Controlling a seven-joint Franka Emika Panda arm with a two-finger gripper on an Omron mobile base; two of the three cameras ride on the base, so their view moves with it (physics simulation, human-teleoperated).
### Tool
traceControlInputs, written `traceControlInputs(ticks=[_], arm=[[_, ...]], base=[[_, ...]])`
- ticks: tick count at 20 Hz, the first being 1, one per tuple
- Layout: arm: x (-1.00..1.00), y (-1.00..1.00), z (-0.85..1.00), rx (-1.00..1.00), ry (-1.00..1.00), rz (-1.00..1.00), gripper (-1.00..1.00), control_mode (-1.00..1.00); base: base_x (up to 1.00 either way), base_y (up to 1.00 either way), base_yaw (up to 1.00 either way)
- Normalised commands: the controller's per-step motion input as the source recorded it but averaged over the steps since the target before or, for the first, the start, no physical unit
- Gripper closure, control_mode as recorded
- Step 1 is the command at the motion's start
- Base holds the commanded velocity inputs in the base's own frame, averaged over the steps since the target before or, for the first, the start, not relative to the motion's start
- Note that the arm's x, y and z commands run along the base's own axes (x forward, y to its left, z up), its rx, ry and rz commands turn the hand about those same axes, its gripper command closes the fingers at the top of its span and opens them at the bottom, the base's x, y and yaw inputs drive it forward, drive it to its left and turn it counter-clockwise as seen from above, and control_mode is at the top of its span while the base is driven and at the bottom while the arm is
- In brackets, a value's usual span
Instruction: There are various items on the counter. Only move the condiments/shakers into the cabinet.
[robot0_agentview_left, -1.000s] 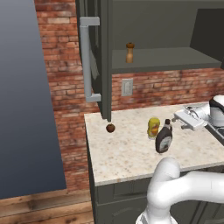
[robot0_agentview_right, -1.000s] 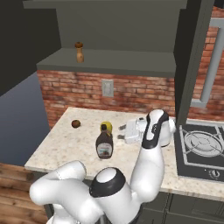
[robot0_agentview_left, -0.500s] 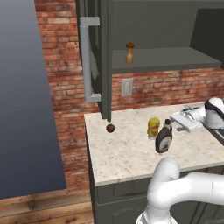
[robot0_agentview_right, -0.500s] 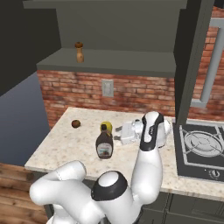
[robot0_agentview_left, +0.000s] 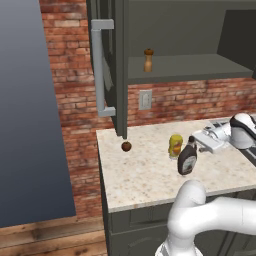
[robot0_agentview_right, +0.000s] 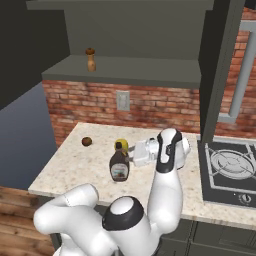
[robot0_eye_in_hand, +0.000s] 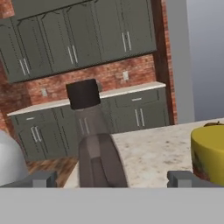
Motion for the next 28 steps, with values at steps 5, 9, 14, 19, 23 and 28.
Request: traceControlInputs(ticks=[5, 9, 14, 19, 23, 28], arm=[[-0.11, 0.13, -0.06, -0.01, 0.0, 0.0, -1.0, -1.0], [-0.01, 0.19, 0.0, 0.0, 0.01, 0.0, -1.0, -1.0], [0.0, 0.17, 0.0, 0.0, 0.02, 0.0, -1.0, -1.0], [0.0, 0.11, -0.06, 0.0, 0.05, 0.0, 1.0, -1.0], [0.0, 0.0, 0.0, 0.0, 0.0, 0.0, 1.0, -1.0], [-0.32, 0.0, 0.49, 0.0, 0.0, -0.12, 1.0, -1.0]], base=[[0.0, 0.0, 0.0], [0.0, 0.0, 0.0], [0.0, 0.0, 0.0], [0.0, 0.0, 0.0], [0.0, 0.0, 0.0], [0.0, 0.0, 0.0]])
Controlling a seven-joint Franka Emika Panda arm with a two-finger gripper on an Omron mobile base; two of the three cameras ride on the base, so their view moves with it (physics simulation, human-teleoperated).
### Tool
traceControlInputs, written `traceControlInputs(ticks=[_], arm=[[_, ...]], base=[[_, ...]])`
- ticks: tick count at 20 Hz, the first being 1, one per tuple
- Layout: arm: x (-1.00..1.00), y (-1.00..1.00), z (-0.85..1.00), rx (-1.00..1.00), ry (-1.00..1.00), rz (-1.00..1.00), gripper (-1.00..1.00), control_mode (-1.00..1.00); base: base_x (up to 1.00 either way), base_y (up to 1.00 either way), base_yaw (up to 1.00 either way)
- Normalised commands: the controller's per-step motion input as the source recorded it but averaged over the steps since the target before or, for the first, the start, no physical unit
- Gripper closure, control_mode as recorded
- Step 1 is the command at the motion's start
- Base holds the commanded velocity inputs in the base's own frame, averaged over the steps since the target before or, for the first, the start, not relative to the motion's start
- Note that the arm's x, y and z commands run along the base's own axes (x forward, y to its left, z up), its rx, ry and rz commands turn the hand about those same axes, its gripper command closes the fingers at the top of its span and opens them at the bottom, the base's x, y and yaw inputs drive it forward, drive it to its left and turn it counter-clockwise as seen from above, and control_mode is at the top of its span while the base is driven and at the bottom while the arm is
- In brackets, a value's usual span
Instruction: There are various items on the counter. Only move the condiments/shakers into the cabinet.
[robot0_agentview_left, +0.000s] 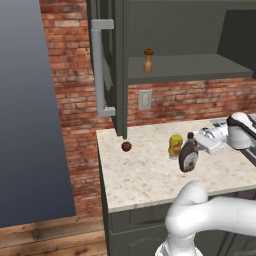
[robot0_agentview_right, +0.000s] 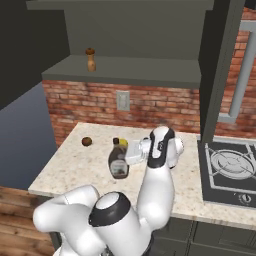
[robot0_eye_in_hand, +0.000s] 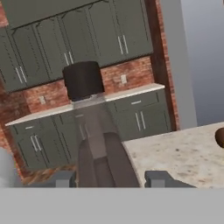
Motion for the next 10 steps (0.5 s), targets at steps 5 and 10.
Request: traceControlInputs(ticks=[5, 10], arm=[[-0.78, -0.02, 1.0, 0.06, -0.04, -0.34, 1.0, -1.0], [-0.92, 0.0, 0.97, 0.14, -0.11, -0.48, 1.0, -1.0]], base=[[0.0, 0.0, 0.0], [0.0, 0.0, 0.0]])
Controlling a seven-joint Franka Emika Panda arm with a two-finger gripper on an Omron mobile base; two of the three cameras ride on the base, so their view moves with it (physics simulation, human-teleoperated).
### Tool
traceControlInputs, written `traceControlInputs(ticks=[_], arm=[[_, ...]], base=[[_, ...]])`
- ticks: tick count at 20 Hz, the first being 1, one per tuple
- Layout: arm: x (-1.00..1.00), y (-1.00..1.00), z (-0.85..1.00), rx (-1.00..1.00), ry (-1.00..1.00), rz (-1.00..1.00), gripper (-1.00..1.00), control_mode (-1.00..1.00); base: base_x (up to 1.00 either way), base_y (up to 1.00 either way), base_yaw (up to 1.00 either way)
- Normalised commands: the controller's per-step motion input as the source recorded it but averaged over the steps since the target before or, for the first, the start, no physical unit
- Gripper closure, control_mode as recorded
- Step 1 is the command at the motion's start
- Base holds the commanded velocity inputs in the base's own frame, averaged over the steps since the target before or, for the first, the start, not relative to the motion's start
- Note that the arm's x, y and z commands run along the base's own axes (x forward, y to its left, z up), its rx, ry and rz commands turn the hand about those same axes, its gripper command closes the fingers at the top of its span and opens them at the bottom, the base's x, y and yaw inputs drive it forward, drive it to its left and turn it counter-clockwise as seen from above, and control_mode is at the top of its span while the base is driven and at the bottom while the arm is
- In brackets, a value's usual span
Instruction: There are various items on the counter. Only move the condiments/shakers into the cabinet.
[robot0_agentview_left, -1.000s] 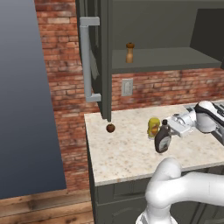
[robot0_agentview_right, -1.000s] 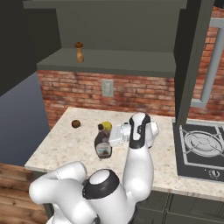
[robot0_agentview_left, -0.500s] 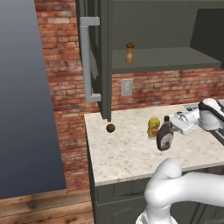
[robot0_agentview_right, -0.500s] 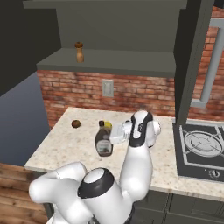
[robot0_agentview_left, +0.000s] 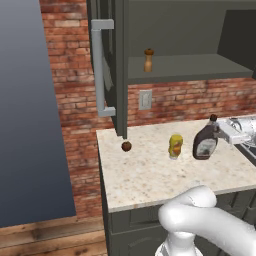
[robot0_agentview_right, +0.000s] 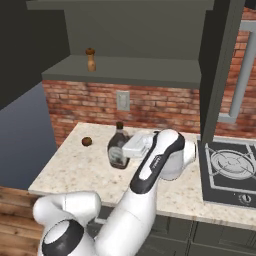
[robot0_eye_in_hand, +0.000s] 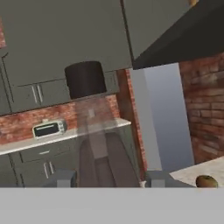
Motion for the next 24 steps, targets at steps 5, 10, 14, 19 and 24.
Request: traceControlInputs(ticks=[5, 10, 14, 19, 24], arm=[[-0.61, 0.0, 1.0, 0.05, -0.17, -0.55, 1.0, -1.0], [-0.16, 0.0, 1.0, 0.0, -0.02, -0.54, 1.0, -1.0], [-0.27, 0.0, 1.0, 0.0, 0.0, -0.58, 1.0, -1.0], [-0.28, 0.0, 1.0, 0.0, 0.04, -0.58, 1.0, -1.0], [0.25, 0.07, 0.93, 0.0, 0.11, -0.35, 1.0, -1.0]], base=[[0.0, 0.0, 0.0], [0.0, 0.0, 0.0], [0.0, 0.0, 0.0], [0.0, 0.0, 0.0], [0.0, 0.0, 0.0]])
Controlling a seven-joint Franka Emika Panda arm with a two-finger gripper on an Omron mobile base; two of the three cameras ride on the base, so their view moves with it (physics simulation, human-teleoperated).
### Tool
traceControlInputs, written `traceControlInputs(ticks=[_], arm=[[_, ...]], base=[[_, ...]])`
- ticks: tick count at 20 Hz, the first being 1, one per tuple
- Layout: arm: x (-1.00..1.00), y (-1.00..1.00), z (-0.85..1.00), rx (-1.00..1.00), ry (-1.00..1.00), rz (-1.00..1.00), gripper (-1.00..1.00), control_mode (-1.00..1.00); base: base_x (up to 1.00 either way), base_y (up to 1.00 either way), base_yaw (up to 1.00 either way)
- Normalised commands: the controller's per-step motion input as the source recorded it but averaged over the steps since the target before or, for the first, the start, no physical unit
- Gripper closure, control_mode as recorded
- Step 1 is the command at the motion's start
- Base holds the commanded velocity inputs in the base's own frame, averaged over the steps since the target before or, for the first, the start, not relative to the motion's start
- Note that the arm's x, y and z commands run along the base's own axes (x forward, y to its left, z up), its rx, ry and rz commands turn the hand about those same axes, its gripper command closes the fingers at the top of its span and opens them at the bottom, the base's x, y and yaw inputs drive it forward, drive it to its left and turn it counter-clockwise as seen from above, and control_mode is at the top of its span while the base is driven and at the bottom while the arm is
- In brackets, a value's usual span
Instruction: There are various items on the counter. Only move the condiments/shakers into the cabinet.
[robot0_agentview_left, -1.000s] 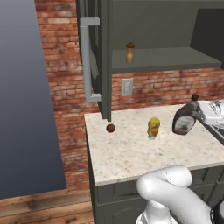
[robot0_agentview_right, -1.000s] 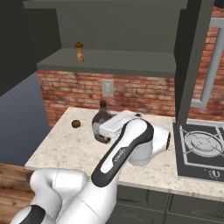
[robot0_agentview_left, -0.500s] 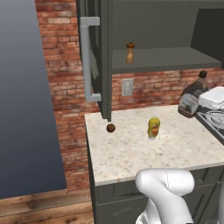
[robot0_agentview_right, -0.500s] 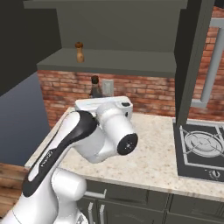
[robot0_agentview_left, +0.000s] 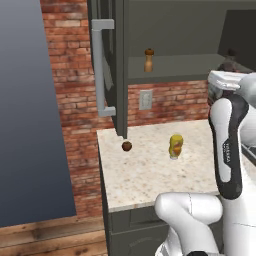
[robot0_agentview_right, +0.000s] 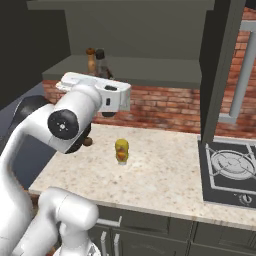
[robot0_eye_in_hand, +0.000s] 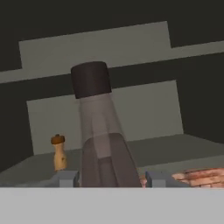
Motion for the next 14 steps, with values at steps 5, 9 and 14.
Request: traceControlInputs(ticks=[5, 9, 14], arm=[[0.62, 0.02, 0.53, 0.04, 0.28, -0.05, 1.0, -1.0], [0.18, 0.0, 0.96, 0.03, 0.14, -0.04, 1.0, -1.0], [0.03, 0.03, 0.35, -0.05, -0.04, 0.0, 1.0, -1.0]], base=[[0.0, 0.0, 0.0], [0.0, 0.0, 0.0], [0.0, 0.0, 0.0]])
